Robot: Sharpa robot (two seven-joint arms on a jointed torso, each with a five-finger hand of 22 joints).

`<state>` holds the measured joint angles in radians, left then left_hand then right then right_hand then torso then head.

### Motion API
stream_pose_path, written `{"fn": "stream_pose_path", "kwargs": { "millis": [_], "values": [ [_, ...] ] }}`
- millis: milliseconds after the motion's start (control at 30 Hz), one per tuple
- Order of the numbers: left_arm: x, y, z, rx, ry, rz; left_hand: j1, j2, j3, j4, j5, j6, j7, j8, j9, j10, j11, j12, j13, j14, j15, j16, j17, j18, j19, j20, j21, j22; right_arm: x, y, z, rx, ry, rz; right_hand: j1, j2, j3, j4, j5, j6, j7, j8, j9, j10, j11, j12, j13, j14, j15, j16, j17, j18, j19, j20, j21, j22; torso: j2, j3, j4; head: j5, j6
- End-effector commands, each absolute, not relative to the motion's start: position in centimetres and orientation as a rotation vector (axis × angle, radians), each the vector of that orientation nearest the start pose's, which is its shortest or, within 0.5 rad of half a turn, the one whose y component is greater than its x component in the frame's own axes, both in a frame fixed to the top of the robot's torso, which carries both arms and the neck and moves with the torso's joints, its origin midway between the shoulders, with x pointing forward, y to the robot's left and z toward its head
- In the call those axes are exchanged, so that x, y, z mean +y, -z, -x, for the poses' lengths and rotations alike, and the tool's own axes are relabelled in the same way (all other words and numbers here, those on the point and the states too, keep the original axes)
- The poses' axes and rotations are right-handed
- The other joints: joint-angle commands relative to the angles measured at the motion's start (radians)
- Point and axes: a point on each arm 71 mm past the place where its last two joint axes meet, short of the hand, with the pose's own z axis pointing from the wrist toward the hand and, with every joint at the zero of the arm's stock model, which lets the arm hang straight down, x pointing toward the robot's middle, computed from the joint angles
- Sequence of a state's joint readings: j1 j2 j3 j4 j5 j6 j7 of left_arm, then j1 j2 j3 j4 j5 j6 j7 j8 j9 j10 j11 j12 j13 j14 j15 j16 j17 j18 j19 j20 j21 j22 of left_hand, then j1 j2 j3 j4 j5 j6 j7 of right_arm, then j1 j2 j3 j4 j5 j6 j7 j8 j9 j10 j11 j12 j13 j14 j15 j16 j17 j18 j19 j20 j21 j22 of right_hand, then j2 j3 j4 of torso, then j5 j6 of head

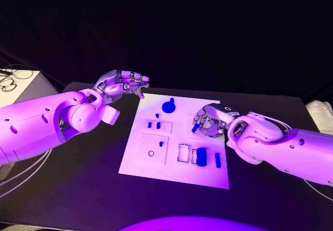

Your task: Assemble the parts on the task board

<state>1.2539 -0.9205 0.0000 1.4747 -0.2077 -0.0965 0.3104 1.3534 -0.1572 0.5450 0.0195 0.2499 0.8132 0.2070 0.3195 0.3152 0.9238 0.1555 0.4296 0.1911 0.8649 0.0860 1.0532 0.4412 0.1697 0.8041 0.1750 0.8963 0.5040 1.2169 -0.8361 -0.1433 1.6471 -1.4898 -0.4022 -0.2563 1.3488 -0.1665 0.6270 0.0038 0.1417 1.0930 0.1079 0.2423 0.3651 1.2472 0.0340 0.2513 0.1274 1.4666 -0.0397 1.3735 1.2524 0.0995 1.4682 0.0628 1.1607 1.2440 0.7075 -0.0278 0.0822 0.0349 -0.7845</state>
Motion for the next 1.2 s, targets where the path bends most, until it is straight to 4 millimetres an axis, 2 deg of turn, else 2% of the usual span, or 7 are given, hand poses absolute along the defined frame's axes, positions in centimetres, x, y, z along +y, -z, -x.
{"fn": "stream_pose_path", "kwargs": {
  "millis": [33,300,500,567,733,833,1200],
  "values": [
    [24.7,14.1,-50.4,1.540,1.572,0.848,-0.009,0.001,0.001,0.006,0.003,-0.007,0.014,0.003,-0.001,-0.007,-0.001,0.004,-0.001,-0.006,0.003,-0.003,-0.001,0.013,0.001,0.006,-0.004,-0.001,-17.0,19.6,-44.9,1.697,-0.663,0.046,0.000,0.008,0.006,0.001,0.005,0.009,-0.002,0.026,0.050,0.005,0.000,0.000,0.001,0.042,-0.004,0.003,0.001,-0.011,0.000,-0.007,0.007,0.001,-0.001,-0.0002,-0.0013,0.000,0.003],
    [24.6,14.1,-50.4,1.540,1.574,0.851,-0.009,0.001,0.001,0.006,0.003,-0.007,0.014,0.003,-0.001,-0.007,-0.001,0.004,-0.001,-0.006,0.003,-0.003,-0.001,0.013,0.001,0.006,-0.004,-0.001,-15.5,18.5,-43.6,1.694,-0.740,0.045,-0.001,0.008,0.007,0.000,0.007,0.008,-0.002,0.027,0.052,0.006,0.000,-0.001,0.002,0.042,-0.004,0.004,0.001,-0.012,0.000,-0.007,0.007,0.001,-0.002,-0.0006,0.0004,0.002,0.004],
    [24.6,14.1,-50.5,1.540,1.574,0.853,-0.008,0.001,0.001,0.005,0.003,-0.008,0.014,0.004,-0.002,-0.008,-0.001,0.005,-0.001,-0.006,0.002,-0.002,-0.001,0.014,0.002,0.006,-0.005,-0.002,-13.9,18.1,-42.7,1.689,-0.792,0.073,-0.001,0.008,0.007,-0.001,0.008,0.008,-0.002,0.028,0.053,0.006,0.000,-0.001,0.003,0.041,-0.004,0.001,-0.002,-0.011,-0.001,-0.008,0.004,-0.001,-0.001,-0.0014,0.0021,0.008,0.005],
    [24.6,14.1,-50.5,1.539,1.573,0.854,-0.008,0.001,0.001,0.005,0.003,-0.008,0.014,0.004,-0.002,-0.008,-0.001,0.005,-0.001,-0.006,0.002,-0.002,-0.001,0.014,0.002,0.006,-0.005,-0.002,-13.2,18.0,-42.5,1.681,-0.802,0.097,-0.001,0.008,0.007,-0.001,0.008,0.008,-0.002,0.028,0.053,0.006,0.000,-0.001,0.003,0.041,-0.004,0.001,-0.002,-0.011,-0.001,-0.008,0.004,-0.001,-0.001,-0.0011,0.0005,0.013,0.005],
    [24.5,14.2,-50.6,1.539,1.573,0.857,-0.008,0.001,0.001,0.005,0.003,-0.008,0.014,0.004,-0.002,-0.008,-0.001,0.005,-0.001,-0.006,0.002,-0.002,-0.001,0.014,0.002,0.006,-0.005,-0.002,-10.8,17.8,-42.0,1.646,-0.824,0.198,-0.001,0.007,0.008,-0.003,0.009,0.008,-0.002,0.028,0.054,0.006,0.000,-0.002,0.003,0.041,-0.005,0.002,-0.001,-0.011,-0.001,-0.008,0.006,0.001,-0.005,-0.0029,-0.0023,0.026,-0.001],
    [24.5,14.3,-50.7,1.538,1.572,0.858,-0.008,0.001,0.001,0.005,0.003,-0.008,0.014,0.004,-0.002,-0.008,-0.001,0.005,-0.001,-0.006,0.002,-0.002,-0.001,0.014,0.002,0.006,-0.005,-0.002,-9.4,17.8,-41.7,1.626,-0.831,0.261,-0.001,0.007,0.008,-0.003,0.009,0.008,-0.002,0.029,0.054,0.006,0.000,-0.002,0.003,0.042,-0.005,0.003,0.000,-0.012,0.000,-0.008,0.008,0.002,-0.008,-0.0037,-0.0036,0.039,-0.008],
    [24.1,14.4,-51.0,1.542,1.572,0.862,-0.008,0.001,0.001,0.005,0.003,-0.008,0.014,0.004,-0.002,-0.008,-0.001,0.005,-0.001,-0.006,0.002,-0.002,-0.001,0.014,0.002,0.006,-0.005,-0.002,-4.0,18.6,-40.3,1.598,-0.859,0.463,-0.001,0.006,0.008,-0.004,0.009,0.008,-0.002,0.029,0.056,0.006,0.000,-0.003,0.004,0.042,-0.005,0.003,0.000,-0.011,-0.001,-0.008,0.006,0.001,-0.013,-0.0066,-0.0044,0.053,-0.014]
  ]
}}
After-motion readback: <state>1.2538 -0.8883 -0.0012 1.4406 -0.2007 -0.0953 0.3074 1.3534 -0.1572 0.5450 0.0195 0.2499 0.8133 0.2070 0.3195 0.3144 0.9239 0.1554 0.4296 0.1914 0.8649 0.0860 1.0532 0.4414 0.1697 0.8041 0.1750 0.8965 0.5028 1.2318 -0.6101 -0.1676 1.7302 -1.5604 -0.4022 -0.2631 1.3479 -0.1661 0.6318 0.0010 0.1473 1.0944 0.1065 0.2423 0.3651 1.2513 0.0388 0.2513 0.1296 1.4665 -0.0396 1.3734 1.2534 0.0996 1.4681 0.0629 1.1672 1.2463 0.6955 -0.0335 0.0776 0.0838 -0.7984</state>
